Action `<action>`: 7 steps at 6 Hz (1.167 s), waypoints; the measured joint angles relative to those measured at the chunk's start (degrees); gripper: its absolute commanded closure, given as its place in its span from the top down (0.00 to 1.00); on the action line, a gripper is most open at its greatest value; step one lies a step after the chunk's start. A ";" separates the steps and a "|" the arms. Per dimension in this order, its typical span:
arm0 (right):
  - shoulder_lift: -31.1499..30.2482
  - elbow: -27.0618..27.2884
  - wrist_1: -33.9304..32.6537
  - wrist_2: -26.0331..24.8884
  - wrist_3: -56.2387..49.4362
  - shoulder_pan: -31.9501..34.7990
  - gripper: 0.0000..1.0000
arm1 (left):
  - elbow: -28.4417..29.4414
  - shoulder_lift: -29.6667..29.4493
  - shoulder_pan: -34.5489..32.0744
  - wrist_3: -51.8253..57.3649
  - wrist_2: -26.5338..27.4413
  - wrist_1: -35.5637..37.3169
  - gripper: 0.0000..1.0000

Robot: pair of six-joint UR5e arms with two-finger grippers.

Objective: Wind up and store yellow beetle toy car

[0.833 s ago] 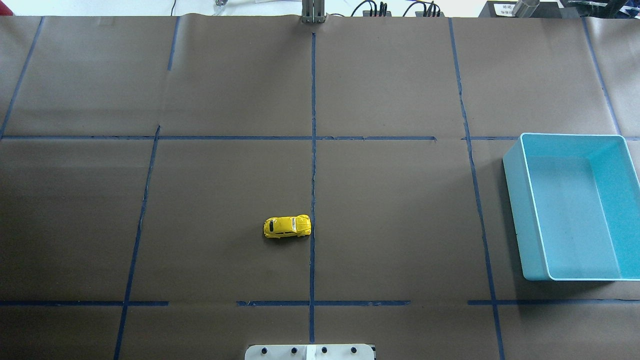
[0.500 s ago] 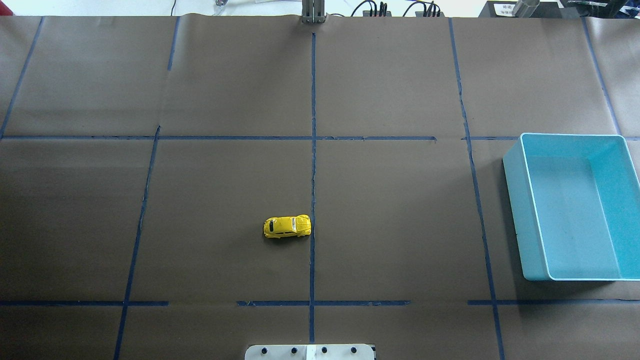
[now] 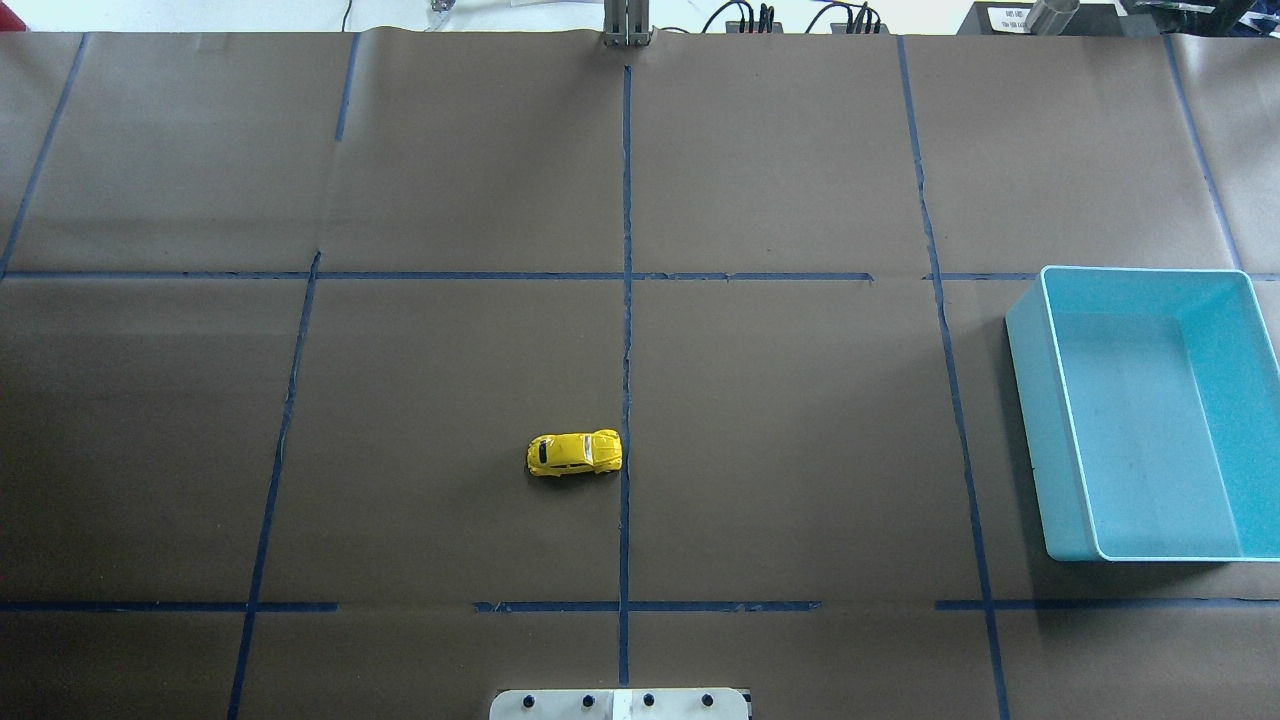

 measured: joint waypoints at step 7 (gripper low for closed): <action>0.00 -0.03 0.00 0.00 -0.09 0.02 1.00 | -9.69 -10.27 25.54 -0.35 0.60 -3.51 1.00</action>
